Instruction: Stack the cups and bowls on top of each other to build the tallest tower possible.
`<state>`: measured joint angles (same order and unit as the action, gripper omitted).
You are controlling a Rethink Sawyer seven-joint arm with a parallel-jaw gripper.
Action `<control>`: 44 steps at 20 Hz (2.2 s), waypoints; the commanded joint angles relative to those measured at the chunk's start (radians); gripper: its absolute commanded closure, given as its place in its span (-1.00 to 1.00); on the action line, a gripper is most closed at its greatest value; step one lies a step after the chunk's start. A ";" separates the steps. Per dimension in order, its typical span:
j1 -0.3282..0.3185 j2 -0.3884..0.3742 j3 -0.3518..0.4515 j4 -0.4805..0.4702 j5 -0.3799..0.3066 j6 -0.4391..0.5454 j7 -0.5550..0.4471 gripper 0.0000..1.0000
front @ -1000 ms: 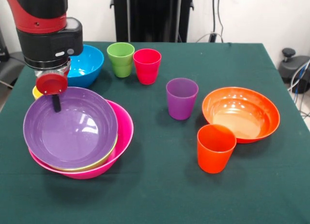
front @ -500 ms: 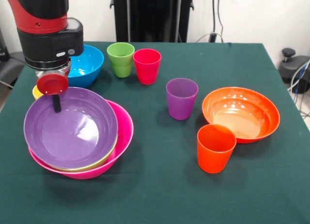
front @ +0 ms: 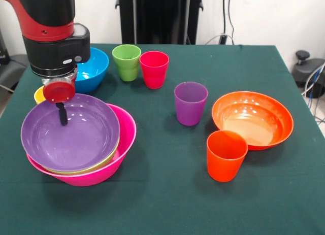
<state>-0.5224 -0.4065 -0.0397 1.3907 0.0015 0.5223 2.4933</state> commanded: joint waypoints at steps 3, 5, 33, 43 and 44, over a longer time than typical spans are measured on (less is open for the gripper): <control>0.039 0.085 0.093 0.016 -0.086 -0.062 -0.066 -1.00; 0.038 0.086 0.095 0.016 -0.090 -0.071 -0.064 -1.00; 0.104 -0.109 0.041 0.089 -0.061 0.140 -0.050 -1.00; 0.091 -0.100 0.045 0.082 -0.074 0.151 -0.070 -1.00; 0.090 -0.103 0.045 0.081 -0.073 0.157 -0.073 -1.00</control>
<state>-0.4414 -0.5276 -0.0531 1.4205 -0.0229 0.5797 2.4933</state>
